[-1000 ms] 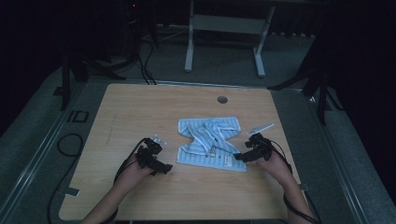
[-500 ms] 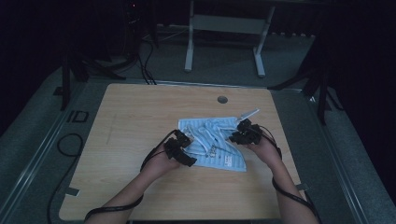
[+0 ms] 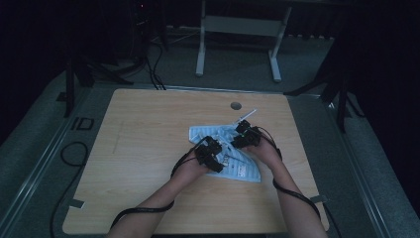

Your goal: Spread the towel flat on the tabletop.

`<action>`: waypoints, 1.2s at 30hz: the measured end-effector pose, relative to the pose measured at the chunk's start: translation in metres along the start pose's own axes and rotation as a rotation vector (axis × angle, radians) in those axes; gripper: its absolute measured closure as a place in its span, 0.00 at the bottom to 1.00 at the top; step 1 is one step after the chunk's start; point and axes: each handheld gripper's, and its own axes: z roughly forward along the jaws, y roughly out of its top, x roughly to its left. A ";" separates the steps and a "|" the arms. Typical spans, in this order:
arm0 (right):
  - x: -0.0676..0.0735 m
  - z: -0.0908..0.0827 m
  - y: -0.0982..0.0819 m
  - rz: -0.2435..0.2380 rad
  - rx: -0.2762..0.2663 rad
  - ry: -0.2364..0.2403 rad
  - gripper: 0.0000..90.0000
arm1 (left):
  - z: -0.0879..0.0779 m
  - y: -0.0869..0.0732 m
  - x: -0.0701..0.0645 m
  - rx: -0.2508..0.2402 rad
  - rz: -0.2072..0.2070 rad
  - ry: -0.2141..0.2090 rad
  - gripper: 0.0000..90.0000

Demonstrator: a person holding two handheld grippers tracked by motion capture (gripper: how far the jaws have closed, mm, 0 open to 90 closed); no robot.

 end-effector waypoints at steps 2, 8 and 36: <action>0.001 0.004 0.004 -0.007 0.004 0.005 0.76 | 0.002 0.003 -0.001 -0.003 0.014 0.015 0.44; 0.004 0.010 0.009 -0.014 0.044 -0.011 0.95 | 0.004 0.004 0.007 -0.029 0.007 0.030 0.82; 0.015 -0.106 -0.024 -0.072 -0.144 -0.142 0.99 | -0.129 -0.026 0.010 -0.220 0.025 0.057 0.98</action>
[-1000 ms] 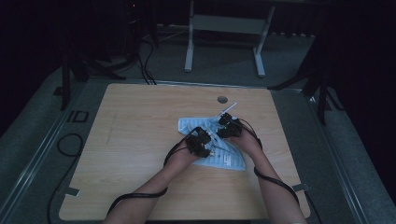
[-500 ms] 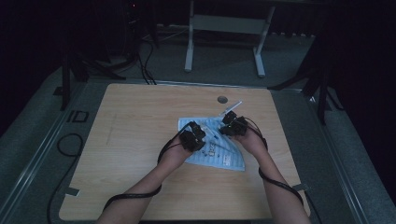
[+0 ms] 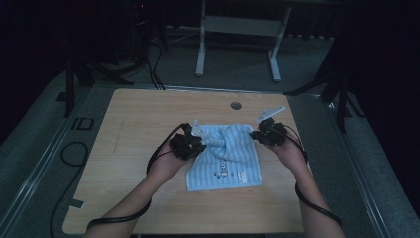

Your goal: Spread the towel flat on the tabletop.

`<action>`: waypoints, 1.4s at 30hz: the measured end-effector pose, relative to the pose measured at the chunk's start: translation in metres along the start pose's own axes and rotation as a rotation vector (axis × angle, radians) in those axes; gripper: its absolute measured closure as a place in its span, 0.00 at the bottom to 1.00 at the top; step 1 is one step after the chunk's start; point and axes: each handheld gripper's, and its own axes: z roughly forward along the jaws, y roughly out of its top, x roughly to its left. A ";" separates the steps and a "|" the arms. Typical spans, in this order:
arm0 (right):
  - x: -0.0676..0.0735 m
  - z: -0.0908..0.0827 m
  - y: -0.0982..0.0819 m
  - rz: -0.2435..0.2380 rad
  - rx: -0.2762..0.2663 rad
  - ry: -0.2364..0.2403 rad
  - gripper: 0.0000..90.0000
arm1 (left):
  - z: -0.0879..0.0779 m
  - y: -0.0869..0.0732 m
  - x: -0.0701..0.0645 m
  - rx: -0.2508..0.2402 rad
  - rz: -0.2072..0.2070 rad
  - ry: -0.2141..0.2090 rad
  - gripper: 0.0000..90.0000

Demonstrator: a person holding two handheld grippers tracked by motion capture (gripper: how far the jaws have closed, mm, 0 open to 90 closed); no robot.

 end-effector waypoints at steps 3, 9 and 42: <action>0.001 -0.015 -0.010 0.008 -0.020 -0.005 0.99 | -0.011 -0.011 0.000 -0.008 -0.017 -0.008 0.98; 0.018 -0.027 -0.043 0.021 -0.032 0.023 0.99 | -0.009 -0.047 0.005 0.016 -0.090 -0.028 0.98; 0.016 -0.011 -0.074 0.095 0.026 0.014 1.00 | -0.001 -0.080 -0.012 -0.005 -0.129 -0.068 0.77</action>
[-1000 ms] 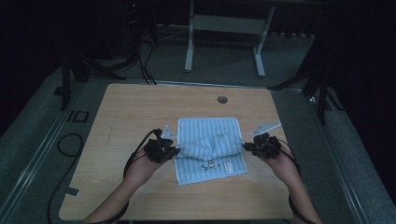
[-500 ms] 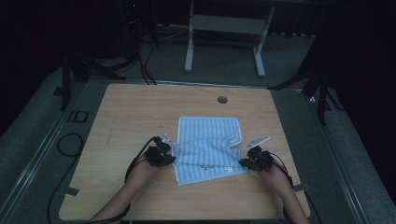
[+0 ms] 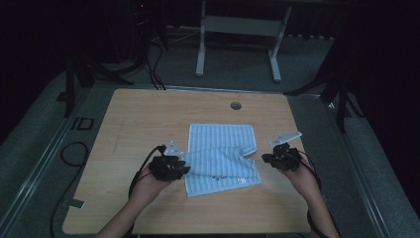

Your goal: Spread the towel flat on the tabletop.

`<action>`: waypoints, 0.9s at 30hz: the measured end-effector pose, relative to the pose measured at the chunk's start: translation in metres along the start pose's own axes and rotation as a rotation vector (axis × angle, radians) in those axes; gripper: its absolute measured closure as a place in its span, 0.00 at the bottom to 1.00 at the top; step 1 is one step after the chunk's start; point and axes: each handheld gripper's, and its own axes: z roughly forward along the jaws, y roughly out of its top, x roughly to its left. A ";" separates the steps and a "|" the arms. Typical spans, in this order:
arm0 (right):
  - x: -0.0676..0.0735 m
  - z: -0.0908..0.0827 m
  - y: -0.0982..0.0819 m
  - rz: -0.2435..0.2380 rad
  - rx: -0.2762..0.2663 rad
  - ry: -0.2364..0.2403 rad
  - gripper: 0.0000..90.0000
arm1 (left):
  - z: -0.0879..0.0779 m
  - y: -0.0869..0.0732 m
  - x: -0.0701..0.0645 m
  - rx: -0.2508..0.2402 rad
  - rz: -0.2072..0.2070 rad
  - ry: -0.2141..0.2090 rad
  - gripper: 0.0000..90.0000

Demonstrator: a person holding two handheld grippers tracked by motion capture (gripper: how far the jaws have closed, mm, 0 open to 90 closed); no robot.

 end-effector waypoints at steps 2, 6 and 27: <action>-0.003 0.005 0.010 -0.007 0.003 0.005 1.00 | 0.000 0.004 -0.010 0.005 0.043 0.016 0.90; -0.008 0.025 0.030 -0.020 0.017 0.017 1.00 | 0.017 0.010 -0.027 0.063 0.103 -0.055 0.99; -0.030 0.124 0.072 0.023 0.202 -0.024 1.00 | 0.082 0.007 -0.042 0.188 0.158 -0.166 0.99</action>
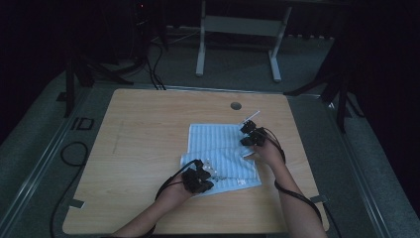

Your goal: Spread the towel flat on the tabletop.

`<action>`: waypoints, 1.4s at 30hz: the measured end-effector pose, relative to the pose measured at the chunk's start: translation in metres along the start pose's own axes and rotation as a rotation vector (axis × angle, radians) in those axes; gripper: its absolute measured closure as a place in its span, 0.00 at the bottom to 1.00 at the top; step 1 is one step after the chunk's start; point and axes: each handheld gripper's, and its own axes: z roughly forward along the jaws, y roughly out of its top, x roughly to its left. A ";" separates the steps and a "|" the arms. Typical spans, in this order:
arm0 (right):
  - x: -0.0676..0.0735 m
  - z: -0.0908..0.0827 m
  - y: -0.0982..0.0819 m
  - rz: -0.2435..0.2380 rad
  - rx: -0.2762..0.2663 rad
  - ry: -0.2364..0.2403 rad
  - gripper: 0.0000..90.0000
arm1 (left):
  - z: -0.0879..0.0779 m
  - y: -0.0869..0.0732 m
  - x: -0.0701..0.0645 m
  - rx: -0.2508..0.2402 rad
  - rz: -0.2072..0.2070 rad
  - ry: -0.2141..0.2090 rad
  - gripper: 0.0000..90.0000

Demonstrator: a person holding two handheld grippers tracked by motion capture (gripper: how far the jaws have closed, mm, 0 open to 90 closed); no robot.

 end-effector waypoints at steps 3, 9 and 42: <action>-0.002 0.001 0.003 0.004 0.003 -0.014 1.00 | -0.001 -0.003 -0.006 -0.001 0.018 -0.004 0.99; -0.013 0.007 0.014 0.027 0.009 -0.025 1.00 | -0.006 -0.015 -0.033 0.029 0.067 -0.091 0.99; 0.006 -0.053 -0.011 0.008 -0.134 0.050 1.00 | -0.043 -0.006 -0.038 -0.018 0.100 -0.219 0.96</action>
